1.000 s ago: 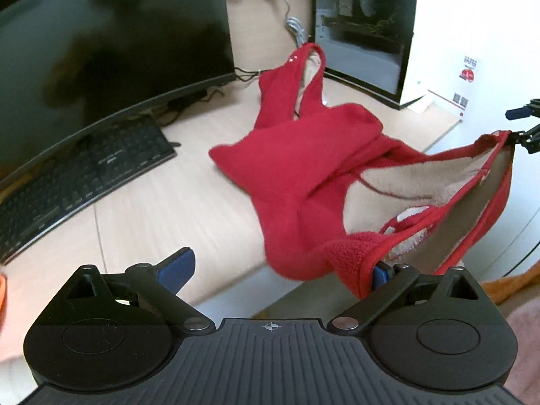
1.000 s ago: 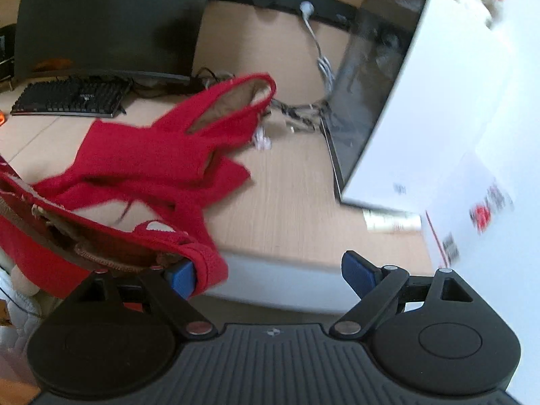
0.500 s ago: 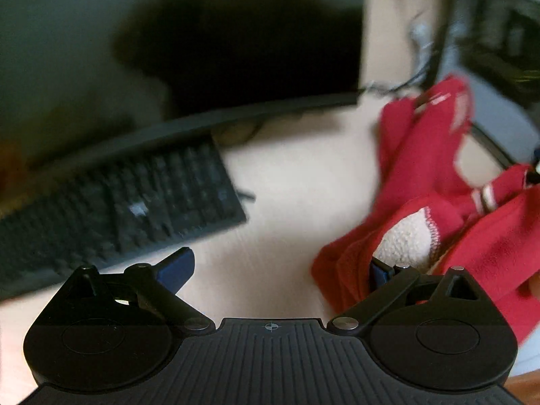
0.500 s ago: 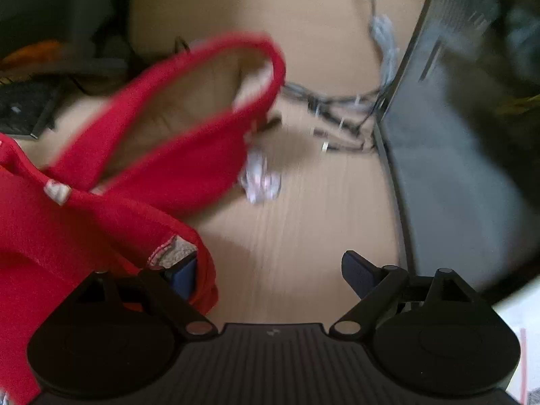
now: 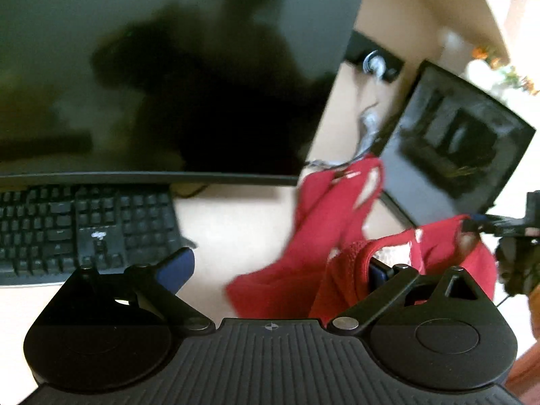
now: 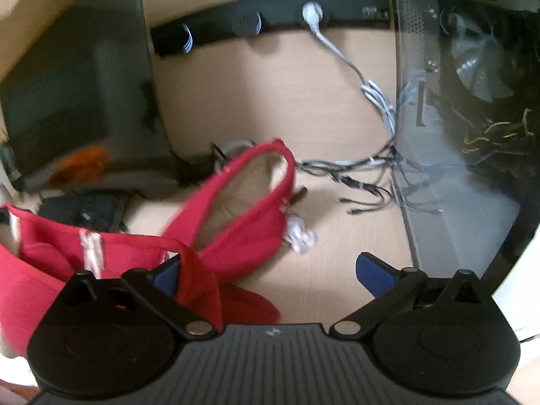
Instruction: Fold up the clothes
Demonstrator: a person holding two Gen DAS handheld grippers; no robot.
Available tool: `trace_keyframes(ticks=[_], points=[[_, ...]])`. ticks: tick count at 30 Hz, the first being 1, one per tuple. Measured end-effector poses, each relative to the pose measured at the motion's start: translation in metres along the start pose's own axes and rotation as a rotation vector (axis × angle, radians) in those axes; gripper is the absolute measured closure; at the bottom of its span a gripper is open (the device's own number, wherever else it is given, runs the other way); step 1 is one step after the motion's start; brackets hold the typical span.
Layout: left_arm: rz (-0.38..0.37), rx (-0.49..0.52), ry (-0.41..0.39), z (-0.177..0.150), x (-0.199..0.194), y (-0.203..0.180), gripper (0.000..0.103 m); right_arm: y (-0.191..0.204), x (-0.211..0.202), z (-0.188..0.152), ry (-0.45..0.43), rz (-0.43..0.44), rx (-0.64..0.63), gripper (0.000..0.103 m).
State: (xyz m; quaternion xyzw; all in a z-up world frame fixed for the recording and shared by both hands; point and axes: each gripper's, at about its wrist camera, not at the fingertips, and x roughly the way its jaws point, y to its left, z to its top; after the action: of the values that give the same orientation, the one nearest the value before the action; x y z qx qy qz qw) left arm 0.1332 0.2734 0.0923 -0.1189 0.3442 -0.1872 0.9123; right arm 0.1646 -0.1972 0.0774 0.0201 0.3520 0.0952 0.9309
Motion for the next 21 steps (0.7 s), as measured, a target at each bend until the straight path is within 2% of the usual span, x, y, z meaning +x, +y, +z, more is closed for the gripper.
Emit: trace_keyframes(ticks=[2,5,9,12,14,16,18,20,21], points=[[0.042,-0.058,0.077,0.004,0.02,0.006,0.001,0.004,0.03,-0.002,0.095,-0.054,-0.018,0.0],[0.163,-0.19,0.23,0.008,0.071,0.023,0.002,0.006,0.064,-0.004,0.192,-0.05,0.01,0.0],[0.03,-0.343,0.165,0.009,0.086,0.032,0.002,0.012,0.055,0.005,0.129,-0.021,-0.03,0.0],[-0.045,-0.422,0.082,0.015,0.088,0.036,0.002,-0.001,0.029,0.018,-0.02,0.019,0.057,0.0],[-0.101,-0.376,-0.007,0.023,0.074,0.032,0.002,-0.006,0.006,0.02,-0.122,0.019,0.083,0.0],[-0.168,-0.275,-0.055,0.027,0.056,0.021,0.002,0.002,-0.015,0.015,-0.187,0.013,0.013,0.001],[-0.203,-0.098,-0.062,0.021,0.039,-0.001,0.002,0.016,-0.023,0.006,-0.187,0.032,-0.082,0.01],[-0.202,0.074,-0.038,0.011,0.033,-0.024,0.001,0.03,-0.031,-0.003,-0.187,0.052,-0.177,0.032],[-0.186,0.141,-0.022,0.007,0.032,-0.035,0.002,0.036,-0.03,-0.005,-0.176,0.068,-0.198,0.037]])
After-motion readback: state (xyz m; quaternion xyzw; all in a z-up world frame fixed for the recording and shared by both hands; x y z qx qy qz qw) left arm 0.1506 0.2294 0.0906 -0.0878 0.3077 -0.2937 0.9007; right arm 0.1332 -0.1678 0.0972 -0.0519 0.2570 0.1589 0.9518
